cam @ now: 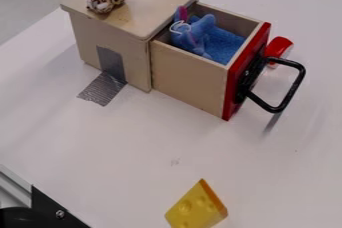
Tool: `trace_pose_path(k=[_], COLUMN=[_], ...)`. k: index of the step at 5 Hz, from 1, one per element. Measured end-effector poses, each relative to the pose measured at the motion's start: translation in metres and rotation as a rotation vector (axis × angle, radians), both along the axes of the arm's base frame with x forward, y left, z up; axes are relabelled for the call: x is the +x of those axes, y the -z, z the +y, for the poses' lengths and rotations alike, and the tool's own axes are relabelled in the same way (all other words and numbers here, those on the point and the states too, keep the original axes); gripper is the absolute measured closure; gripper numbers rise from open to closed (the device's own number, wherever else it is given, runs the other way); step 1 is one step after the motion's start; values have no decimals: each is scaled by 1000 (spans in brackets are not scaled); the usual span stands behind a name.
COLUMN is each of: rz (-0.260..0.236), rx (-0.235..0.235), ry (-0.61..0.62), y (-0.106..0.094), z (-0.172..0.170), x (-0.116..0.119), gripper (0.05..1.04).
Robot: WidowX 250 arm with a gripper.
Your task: Put the blue object out of the drawer and put it at the top the drawer
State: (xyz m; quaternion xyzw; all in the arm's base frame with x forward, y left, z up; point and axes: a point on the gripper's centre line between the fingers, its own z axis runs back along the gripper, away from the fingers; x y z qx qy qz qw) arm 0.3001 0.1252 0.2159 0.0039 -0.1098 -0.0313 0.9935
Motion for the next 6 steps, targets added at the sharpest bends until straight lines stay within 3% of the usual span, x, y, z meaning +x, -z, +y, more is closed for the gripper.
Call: trace_pose_path(k=[1, 3, 4, 6], rz=[33, 64, 102, 159], rx=[-16, 5, 16, 40], ry=[0, 152, 214, 242], y=[11, 31, 53, 89], z=[-1, -71, -99, -110], x=[0, 28, 40, 57], gripper=[84, 84, 84, 84])
